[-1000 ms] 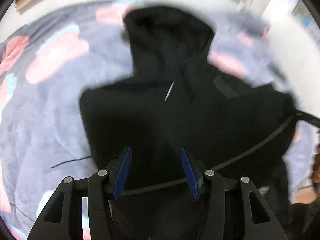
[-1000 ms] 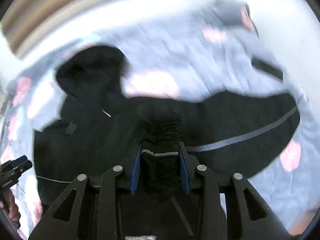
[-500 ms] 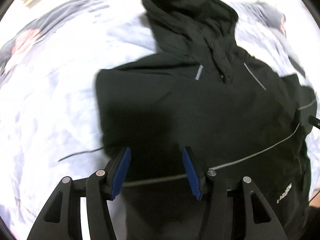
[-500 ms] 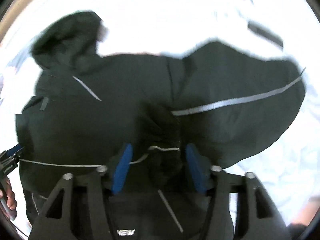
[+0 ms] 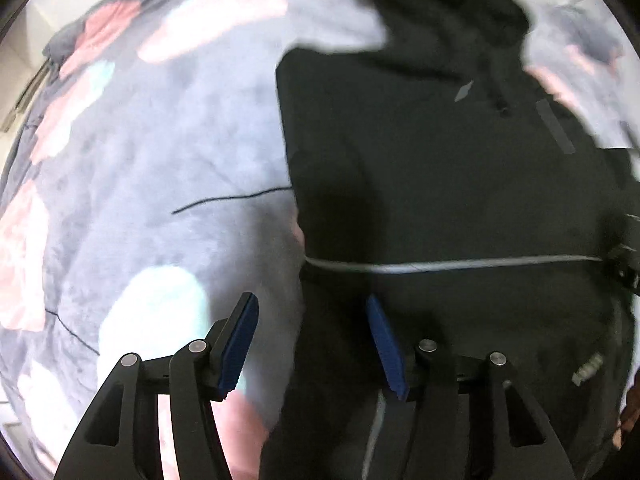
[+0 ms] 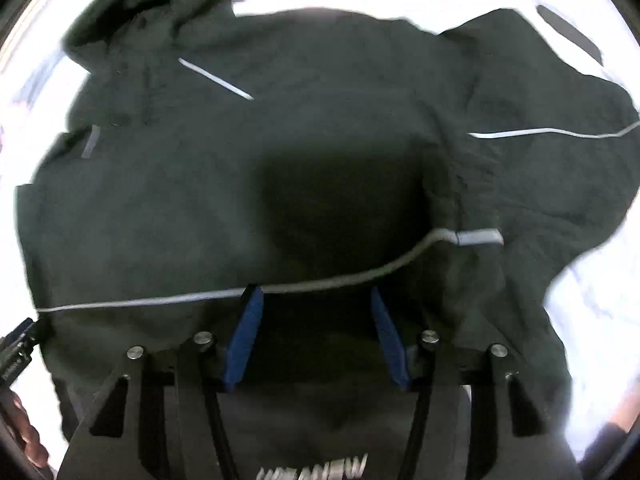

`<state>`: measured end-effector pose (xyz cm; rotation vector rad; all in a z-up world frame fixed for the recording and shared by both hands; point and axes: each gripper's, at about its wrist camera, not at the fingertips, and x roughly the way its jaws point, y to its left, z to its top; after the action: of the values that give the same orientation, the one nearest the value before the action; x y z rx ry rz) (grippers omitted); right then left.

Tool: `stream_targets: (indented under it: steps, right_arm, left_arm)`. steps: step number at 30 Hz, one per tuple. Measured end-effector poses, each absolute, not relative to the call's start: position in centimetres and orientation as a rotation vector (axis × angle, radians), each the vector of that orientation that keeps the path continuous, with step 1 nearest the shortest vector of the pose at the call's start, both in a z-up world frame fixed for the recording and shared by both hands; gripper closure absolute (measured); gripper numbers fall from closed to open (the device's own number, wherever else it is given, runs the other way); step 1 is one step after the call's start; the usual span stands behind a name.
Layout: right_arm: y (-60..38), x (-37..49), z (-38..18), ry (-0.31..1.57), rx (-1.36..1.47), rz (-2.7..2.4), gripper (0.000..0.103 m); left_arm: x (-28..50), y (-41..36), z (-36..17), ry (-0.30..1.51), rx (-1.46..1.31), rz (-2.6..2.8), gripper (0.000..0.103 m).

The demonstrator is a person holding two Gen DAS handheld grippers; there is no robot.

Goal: Fold large clothes

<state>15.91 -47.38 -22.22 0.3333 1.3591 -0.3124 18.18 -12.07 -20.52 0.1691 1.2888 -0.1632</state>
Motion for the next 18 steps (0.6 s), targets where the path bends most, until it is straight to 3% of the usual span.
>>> stream_targets:
  steps: [5,12,18]
  right_arm:
    - [-46.3,10.0,-15.1,1.237,0.378,-0.242,0.043]
    - [-47.7,1.8,-12.5,1.244,0.431,-0.269,0.043]
    - [-51.8,-1.6,-12.2,1.242,0.474,-0.274,0.042]
  left_arm:
    - [11.1,-10.8,-16.5,1.204,0.201,-0.206,0.044]
    - [2.9,-13.6,-14.8,1.204,0.199,-0.273,0.044]
    - [1.4,-17.4,-13.3,1.180,0.224,-0.259,0.044]
